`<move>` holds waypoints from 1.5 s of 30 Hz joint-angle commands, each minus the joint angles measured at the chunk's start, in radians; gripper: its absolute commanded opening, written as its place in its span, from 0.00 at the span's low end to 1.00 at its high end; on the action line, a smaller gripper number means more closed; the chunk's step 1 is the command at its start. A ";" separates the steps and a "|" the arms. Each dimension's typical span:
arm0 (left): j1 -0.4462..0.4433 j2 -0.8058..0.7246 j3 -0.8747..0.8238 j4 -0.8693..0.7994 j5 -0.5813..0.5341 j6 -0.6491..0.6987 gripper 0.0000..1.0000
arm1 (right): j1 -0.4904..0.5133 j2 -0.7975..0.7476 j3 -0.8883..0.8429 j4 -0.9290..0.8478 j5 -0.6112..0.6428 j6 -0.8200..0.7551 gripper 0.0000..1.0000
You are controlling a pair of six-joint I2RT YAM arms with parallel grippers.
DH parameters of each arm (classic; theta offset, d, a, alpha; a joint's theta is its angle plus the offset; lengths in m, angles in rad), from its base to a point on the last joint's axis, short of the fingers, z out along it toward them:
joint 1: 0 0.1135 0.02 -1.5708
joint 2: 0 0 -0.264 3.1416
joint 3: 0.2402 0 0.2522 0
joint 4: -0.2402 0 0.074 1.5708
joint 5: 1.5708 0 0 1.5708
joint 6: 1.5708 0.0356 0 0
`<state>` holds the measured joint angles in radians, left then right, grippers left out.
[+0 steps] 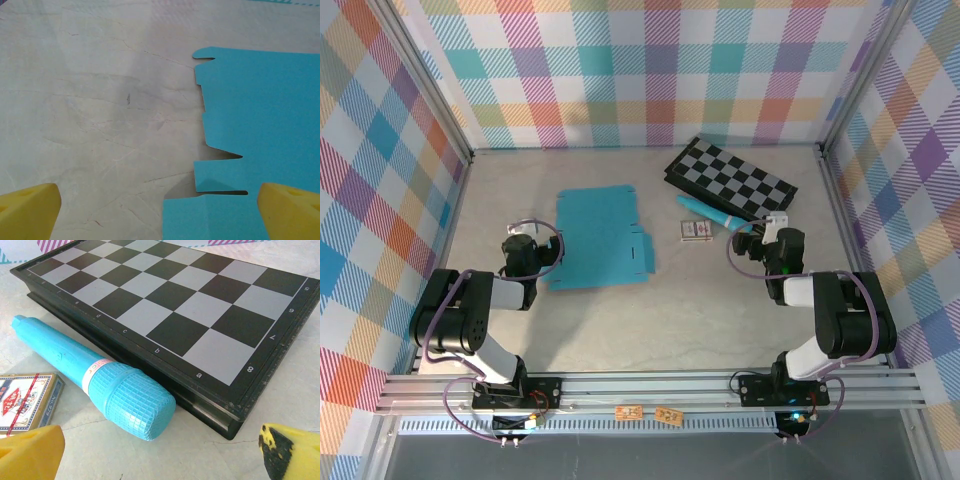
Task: Fold the paper box
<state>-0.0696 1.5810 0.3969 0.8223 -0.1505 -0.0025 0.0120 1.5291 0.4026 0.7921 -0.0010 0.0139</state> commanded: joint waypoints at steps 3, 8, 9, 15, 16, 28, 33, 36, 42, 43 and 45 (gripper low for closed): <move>-0.006 -0.007 0.014 0.031 -0.013 0.015 1.00 | -0.004 0.003 0.021 0.011 -0.002 -0.001 0.99; -0.006 -0.007 0.014 0.031 -0.012 0.015 1.00 | -0.005 0.003 0.021 0.010 -0.002 0.001 0.99; -0.006 -0.007 0.014 0.031 -0.012 0.016 1.00 | -0.004 0.003 0.021 0.010 -0.002 0.001 0.99; -0.006 -0.007 0.015 0.031 -0.013 0.015 1.00 | -0.004 0.003 0.021 0.009 -0.002 0.001 0.99; -0.007 -0.007 0.014 0.030 -0.012 0.016 1.00 | -0.005 0.003 0.021 0.009 -0.002 0.001 0.99; -0.006 -0.007 0.015 0.030 -0.012 0.015 1.00 | -0.004 0.003 0.021 0.010 -0.002 0.001 0.99; -0.024 -0.093 0.004 -0.018 -0.118 0.003 1.00 | -0.004 -0.053 0.010 -0.005 0.005 0.001 0.99; -0.088 -0.233 0.066 -0.205 -0.261 0.023 1.00 | 0.013 -0.216 0.045 -0.194 0.135 0.027 0.99; -0.150 -0.354 0.544 -0.942 -0.459 -0.363 1.00 | 0.029 -0.548 0.338 -0.605 0.338 0.145 0.99; -0.130 -0.320 0.719 -1.221 -0.391 -0.510 1.00 | 0.029 -0.557 0.469 -0.746 0.387 0.237 0.99; -0.111 -0.232 0.945 -1.520 -0.312 -0.755 1.00 | 0.013 -0.518 0.755 -1.083 0.374 0.426 0.99</move>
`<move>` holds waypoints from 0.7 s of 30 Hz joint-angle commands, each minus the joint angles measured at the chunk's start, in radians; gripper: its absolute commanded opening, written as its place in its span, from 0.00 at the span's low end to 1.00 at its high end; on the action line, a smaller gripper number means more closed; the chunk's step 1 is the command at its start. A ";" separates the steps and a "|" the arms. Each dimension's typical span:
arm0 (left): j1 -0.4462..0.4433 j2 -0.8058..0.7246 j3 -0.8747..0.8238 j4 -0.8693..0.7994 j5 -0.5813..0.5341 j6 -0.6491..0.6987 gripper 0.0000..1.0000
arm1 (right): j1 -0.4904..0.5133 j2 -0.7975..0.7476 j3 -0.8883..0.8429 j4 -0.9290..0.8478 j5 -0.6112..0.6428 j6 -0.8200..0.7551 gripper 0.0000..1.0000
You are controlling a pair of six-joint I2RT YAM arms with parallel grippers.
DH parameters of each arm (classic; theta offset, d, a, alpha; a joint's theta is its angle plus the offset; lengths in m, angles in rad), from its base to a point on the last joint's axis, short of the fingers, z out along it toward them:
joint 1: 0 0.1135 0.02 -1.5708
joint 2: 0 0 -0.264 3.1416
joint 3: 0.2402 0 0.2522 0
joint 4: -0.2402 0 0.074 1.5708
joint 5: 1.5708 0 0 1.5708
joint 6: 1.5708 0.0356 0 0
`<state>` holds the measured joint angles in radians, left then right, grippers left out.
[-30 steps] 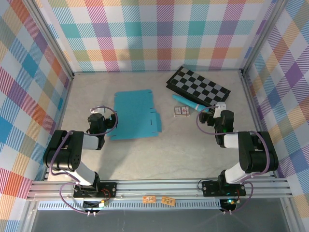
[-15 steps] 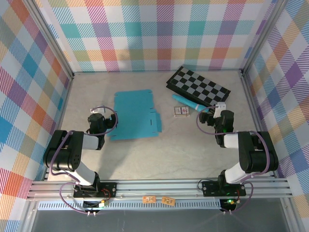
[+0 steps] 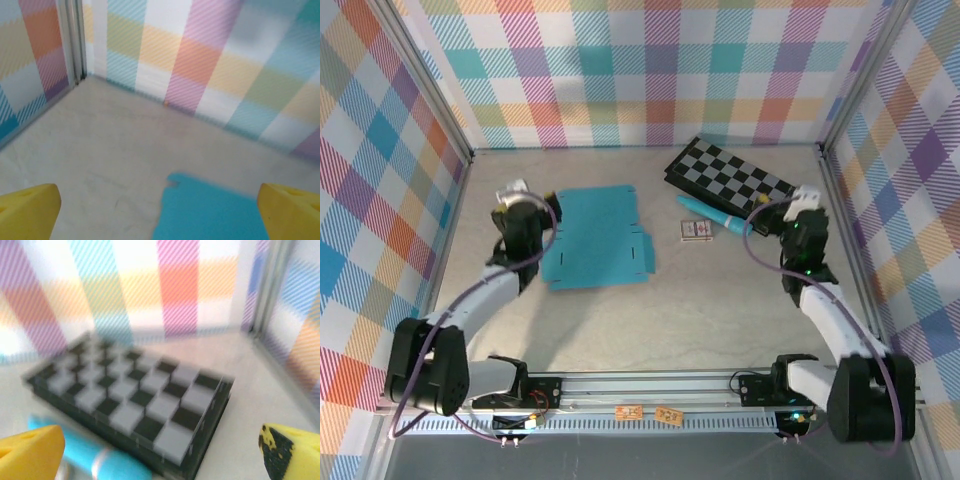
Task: Fold the paper box
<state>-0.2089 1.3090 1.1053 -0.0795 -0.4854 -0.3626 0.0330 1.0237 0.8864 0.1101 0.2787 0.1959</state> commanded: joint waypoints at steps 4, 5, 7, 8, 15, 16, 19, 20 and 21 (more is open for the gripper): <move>0.095 0.131 0.306 -0.751 0.506 -0.678 0.94 | -0.045 0.084 0.602 -0.795 0.016 0.522 0.99; 0.076 0.119 0.261 -0.743 0.564 -0.733 0.89 | -0.048 0.099 0.623 -0.765 -0.108 0.483 0.98; 0.020 0.055 0.159 -0.734 0.587 -0.815 0.86 | -0.044 0.140 0.678 -0.839 -0.248 0.537 0.89; -0.005 -0.001 0.092 -0.718 0.582 -0.848 0.83 | -0.041 0.152 0.677 -0.873 -0.329 0.573 0.84; -0.092 -0.267 -0.338 -0.533 0.599 -1.096 0.59 | 0.189 0.063 0.355 -0.783 -0.564 0.677 0.72; -0.102 -0.276 -0.377 -0.493 0.592 -1.114 0.59 | 0.225 0.048 0.298 -0.750 -0.578 0.708 0.73; -0.116 -0.300 -0.500 -0.319 0.576 -1.179 0.59 | 0.275 -0.016 0.071 -0.537 -0.659 0.866 0.72; -0.118 -0.309 -0.551 -0.244 0.572 -1.212 0.59 | 0.280 -0.032 -0.009 -0.453 -0.684 0.929 0.73; -0.121 -0.311 -0.586 -0.208 0.569 -1.244 0.58 | 0.285 -0.042 -0.065 -0.396 -0.701 0.969 0.72</move>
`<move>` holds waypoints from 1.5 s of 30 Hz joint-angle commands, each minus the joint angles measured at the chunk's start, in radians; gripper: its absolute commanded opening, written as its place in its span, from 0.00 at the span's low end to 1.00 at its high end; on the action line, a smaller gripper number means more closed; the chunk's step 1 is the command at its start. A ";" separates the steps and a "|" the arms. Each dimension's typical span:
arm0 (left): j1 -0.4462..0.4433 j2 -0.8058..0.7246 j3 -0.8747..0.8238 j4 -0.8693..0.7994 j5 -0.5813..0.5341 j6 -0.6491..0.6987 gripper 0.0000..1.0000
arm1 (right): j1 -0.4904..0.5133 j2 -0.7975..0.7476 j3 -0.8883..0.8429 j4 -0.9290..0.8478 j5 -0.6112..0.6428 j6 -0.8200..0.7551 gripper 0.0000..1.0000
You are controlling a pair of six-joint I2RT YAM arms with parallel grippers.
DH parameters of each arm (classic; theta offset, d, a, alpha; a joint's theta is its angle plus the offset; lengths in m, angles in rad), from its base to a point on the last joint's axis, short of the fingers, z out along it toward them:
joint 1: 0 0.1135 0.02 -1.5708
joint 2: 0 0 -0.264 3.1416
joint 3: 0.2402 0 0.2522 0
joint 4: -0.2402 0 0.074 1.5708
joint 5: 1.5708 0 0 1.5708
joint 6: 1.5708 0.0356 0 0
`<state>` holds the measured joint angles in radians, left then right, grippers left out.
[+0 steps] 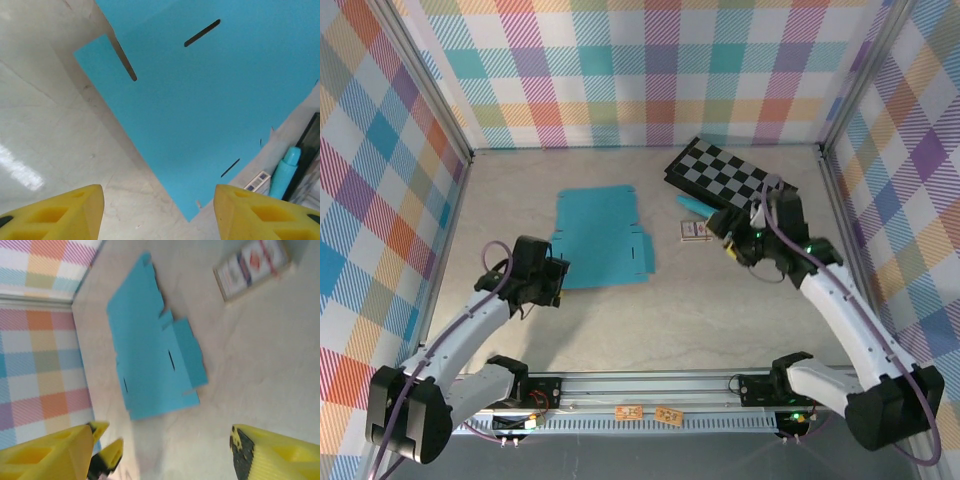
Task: Fold the paper box
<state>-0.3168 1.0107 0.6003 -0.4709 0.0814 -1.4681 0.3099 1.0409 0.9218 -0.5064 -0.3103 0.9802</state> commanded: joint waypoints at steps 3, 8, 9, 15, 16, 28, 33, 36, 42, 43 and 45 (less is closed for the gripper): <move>-0.016 0.001 -0.147 0.303 -0.013 -0.203 0.51 | 0.010 -0.087 -0.203 0.305 -0.118 0.245 0.72; -0.025 0.045 -0.204 0.440 -0.057 -0.208 0.48 | 0.009 -0.073 -0.248 0.370 -0.147 0.268 0.72; -0.027 0.057 -0.219 0.479 -0.064 -0.207 0.47 | 0.012 -0.064 -0.252 0.373 -0.153 0.271 0.72; -0.039 0.080 -0.297 0.575 -0.091 -0.250 0.39 | 0.013 -0.041 -0.270 0.394 -0.159 0.295 0.71; -0.042 0.074 -0.301 0.570 -0.096 -0.251 0.39 | 0.014 -0.039 -0.270 0.393 -0.158 0.296 0.71; -0.048 0.209 -0.360 0.838 -0.126 -0.255 0.40 | 0.014 -0.018 -0.265 0.409 -0.165 0.290 0.72; -0.053 0.347 -0.356 1.055 -0.140 -0.250 0.05 | 0.015 -0.017 -0.266 0.398 -0.170 0.287 0.71; -0.069 0.336 -0.321 1.055 -0.178 -0.245 0.00 | 0.016 -0.021 -0.265 0.389 -0.169 0.284 0.71; -0.115 0.149 -0.149 0.721 -0.253 -0.230 0.00 | 0.049 -0.008 -0.199 0.316 -0.130 0.229 0.70; -0.121 0.116 -0.118 0.648 -0.272 -0.233 0.00 | 0.061 -0.003 -0.180 0.303 -0.117 0.219 0.70; -0.125 0.071 -0.074 0.559 -0.295 -0.242 0.00 | 0.088 0.016 -0.151 0.294 -0.089 0.214 0.68</move>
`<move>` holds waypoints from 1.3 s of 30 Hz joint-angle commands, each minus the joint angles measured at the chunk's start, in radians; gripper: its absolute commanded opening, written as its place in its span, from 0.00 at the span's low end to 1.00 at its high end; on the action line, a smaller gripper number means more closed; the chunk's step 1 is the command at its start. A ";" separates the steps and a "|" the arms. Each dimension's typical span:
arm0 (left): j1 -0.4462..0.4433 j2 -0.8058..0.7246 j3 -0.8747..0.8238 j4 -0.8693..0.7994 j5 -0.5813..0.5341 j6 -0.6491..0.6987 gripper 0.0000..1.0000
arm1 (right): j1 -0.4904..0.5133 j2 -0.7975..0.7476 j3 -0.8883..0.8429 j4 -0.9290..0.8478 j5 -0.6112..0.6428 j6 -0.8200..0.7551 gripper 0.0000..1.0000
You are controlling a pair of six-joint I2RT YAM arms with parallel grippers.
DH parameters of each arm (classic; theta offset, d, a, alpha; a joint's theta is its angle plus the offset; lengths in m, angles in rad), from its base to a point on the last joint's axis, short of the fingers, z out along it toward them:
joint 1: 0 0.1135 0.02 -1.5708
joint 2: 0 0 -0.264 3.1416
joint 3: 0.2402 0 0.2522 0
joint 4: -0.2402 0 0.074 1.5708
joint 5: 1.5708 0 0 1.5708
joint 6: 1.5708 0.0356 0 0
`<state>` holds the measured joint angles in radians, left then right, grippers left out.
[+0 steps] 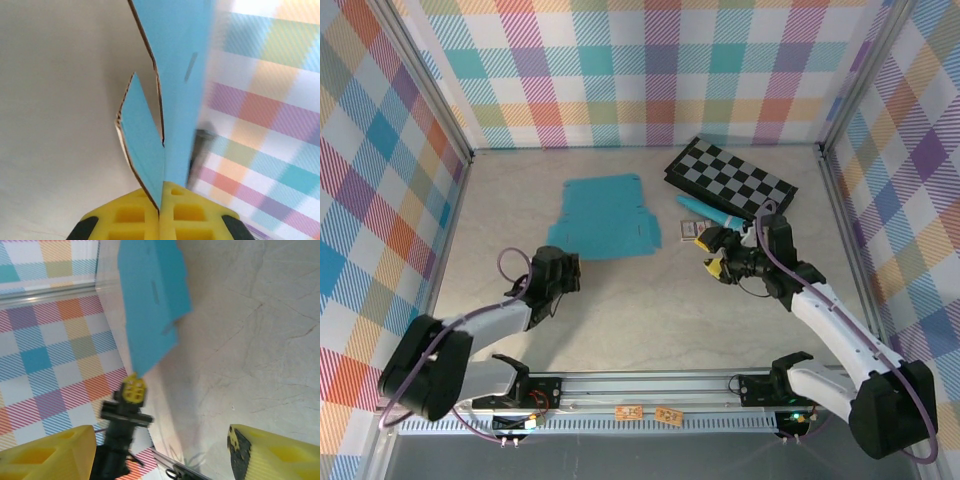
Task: Fold the paper box
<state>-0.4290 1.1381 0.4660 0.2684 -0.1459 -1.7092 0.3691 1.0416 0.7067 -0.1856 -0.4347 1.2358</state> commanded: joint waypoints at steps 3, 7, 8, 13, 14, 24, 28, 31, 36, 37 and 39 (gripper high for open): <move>-0.017 -0.087 0.127 -0.288 -0.082 -0.033 0.00 | 0.090 0.049 0.113 -0.003 0.095 -0.023 0.65; -0.029 -0.088 0.234 -0.436 -0.103 -0.056 0.00 | 0.200 0.104 0.202 0.036 0.262 0.075 0.64; -0.032 -0.086 0.252 -0.458 -0.110 -0.065 0.00 | 0.227 0.117 0.216 0.052 0.311 0.110 0.63; -0.048 -0.068 0.325 -0.512 -0.142 -0.093 0.00 | 0.381 0.237 0.354 0.032 0.541 0.287 0.60; -0.052 -0.064 0.334 -0.515 -0.145 -0.095 0.00 | 0.404 0.265 0.376 0.034 0.569 0.313 0.60; -0.092 -0.053 0.362 -0.514 -0.159 -0.139 0.00 | 0.488 0.558 0.603 0.050 0.630 0.483 0.50; -0.099 -0.058 0.364 -0.519 -0.162 -0.150 0.00 | 0.495 0.625 0.693 -0.025 0.599 0.498 0.45; -0.099 -0.061 0.366 -0.521 -0.170 -0.150 0.00 | 0.505 0.640 0.704 -0.044 0.573 0.525 0.44; -0.099 -0.057 0.370 -0.499 -0.159 -0.144 0.00 | 0.515 0.621 0.696 -0.099 0.584 0.531 0.43; -0.099 -0.054 0.374 -0.497 -0.157 -0.143 0.00 | 0.517 0.620 0.694 -0.099 0.584 0.533 0.43; -0.099 -0.053 0.371 -0.483 -0.156 -0.144 0.00 | 0.515 0.624 0.693 -0.099 0.578 0.541 0.42</move>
<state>-0.5152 1.0847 0.8036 -0.2340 -0.3046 -1.8442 0.8787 1.6768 1.3880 -0.2375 0.1490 1.7351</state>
